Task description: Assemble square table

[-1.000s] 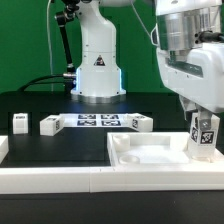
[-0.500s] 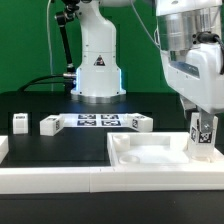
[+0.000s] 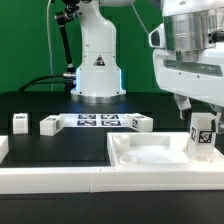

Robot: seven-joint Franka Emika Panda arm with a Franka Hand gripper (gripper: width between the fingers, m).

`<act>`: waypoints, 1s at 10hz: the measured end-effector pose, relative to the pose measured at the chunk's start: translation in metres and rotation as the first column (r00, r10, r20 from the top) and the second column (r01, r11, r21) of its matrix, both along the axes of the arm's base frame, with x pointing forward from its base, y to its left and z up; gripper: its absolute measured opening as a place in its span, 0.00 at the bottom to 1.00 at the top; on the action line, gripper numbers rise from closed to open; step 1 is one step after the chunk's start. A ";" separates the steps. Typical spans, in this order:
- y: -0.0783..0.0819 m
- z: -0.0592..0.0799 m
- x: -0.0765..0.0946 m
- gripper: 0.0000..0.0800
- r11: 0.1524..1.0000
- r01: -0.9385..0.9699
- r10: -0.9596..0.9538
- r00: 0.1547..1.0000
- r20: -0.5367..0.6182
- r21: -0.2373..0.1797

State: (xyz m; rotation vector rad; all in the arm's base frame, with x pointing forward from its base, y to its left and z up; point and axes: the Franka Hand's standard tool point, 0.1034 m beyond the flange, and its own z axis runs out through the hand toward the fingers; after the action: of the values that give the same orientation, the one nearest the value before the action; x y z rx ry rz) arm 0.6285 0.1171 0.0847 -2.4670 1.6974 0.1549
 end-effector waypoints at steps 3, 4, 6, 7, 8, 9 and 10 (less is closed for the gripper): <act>0.001 -0.001 -0.002 0.81 0.954 -0.300 0.301 0.953 0.037 -0.028; 0.002 -0.001 -0.003 0.81 0.918 -0.395 0.397 0.917 0.044 -0.045; 0.002 -0.002 -0.004 0.81 0.839 -0.541 0.544 0.837 0.059 -0.061; 0.003 -0.002 -0.004 0.81 0.819 -0.570 0.573 0.817 0.059 -0.065; 0.004 -0.003 -0.005 0.81 0.775 -0.628 0.632 0.772 0.066 -0.070; 0.006 -0.004 -0.005 0.81 0.738 -0.670 0.674 0.735 0.071 -0.072; 0.008 -0.004 -0.006 0.81 0.719 -0.691 0.695 0.716 0.073 -0.074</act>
Offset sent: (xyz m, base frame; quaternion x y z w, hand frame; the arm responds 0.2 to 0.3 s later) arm -0.0040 0.0009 0.0008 -0.0439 0.0360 -0.2971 0.9531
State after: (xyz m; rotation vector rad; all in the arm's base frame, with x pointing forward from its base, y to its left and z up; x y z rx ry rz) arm 0.6230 0.1247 0.0806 -2.9566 0.6477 0.0714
